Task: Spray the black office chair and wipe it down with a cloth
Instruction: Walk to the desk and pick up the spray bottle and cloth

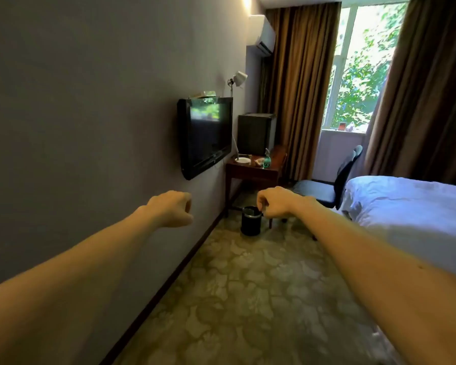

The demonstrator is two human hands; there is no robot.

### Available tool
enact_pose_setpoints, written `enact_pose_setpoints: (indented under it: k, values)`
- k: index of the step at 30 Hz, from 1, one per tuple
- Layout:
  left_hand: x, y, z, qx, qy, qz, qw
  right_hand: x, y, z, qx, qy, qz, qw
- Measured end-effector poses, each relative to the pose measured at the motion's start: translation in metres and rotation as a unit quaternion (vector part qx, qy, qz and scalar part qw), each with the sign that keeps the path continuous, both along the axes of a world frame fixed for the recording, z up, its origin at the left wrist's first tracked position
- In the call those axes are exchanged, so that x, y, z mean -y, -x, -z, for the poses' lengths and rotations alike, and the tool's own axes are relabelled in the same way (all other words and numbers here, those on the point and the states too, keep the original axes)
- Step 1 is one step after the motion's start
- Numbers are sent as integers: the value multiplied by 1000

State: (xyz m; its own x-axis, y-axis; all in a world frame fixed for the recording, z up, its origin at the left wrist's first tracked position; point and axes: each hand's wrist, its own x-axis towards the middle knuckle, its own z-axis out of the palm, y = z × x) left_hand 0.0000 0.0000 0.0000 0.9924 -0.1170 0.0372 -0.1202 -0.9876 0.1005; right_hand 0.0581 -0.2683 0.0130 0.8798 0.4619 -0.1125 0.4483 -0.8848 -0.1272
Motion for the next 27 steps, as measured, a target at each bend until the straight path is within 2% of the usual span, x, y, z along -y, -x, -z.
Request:
enact_pose_setpoints:
  k: [12,27]
  values:
    - [45,-46,74,-58,34,14,998,26,-38,68,-40,-8,-6,999]
    - [131,-218,101,-71,55,42,995,88,-198,95,-60,-41,8,997]
